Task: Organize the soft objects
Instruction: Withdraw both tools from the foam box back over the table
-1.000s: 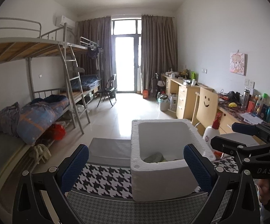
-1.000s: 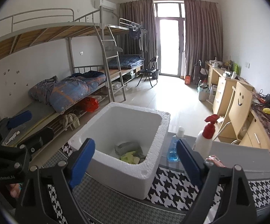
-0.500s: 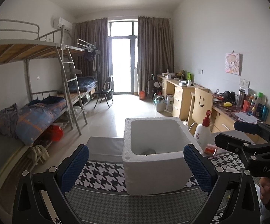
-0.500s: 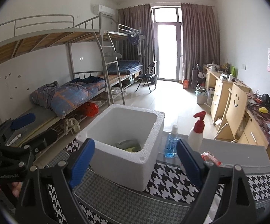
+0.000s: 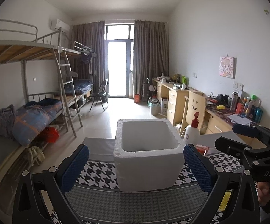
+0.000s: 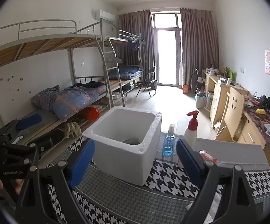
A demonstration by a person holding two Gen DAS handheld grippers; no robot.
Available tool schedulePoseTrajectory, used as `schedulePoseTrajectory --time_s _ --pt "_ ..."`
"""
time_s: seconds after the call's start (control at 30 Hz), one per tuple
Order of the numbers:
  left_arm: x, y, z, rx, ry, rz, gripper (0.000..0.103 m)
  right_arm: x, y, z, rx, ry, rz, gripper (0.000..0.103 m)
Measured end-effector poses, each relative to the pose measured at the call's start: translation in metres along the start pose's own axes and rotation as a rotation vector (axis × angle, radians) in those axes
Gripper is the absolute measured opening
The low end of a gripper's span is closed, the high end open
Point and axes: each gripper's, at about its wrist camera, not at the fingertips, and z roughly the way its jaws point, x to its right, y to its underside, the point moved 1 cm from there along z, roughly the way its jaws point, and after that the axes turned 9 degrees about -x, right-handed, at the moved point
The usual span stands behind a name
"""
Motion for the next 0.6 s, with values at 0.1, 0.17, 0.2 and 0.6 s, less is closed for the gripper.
schedulePoseTrajectory --time_s 0.1,0.17,0.2,0.6 --pt "0.004 0.003 -0.003 0.003 0.007 0.007 0.102 0.001 0.005 -0.007 0.008 0.005 -0.003 0.092" --pt "0.007 0.006 -0.007 0.004 0.014 0.012 0.102 0.000 0.009 -0.011 0.014 0.007 -0.002 0.092" --pt "0.009 0.007 -0.009 0.007 0.017 0.014 0.102 0.000 0.010 -0.013 0.018 0.006 0.000 0.092" --pt "0.023 0.019 -0.021 0.041 0.038 0.028 0.102 0.001 0.027 -0.033 0.045 0.026 -0.005 0.092"
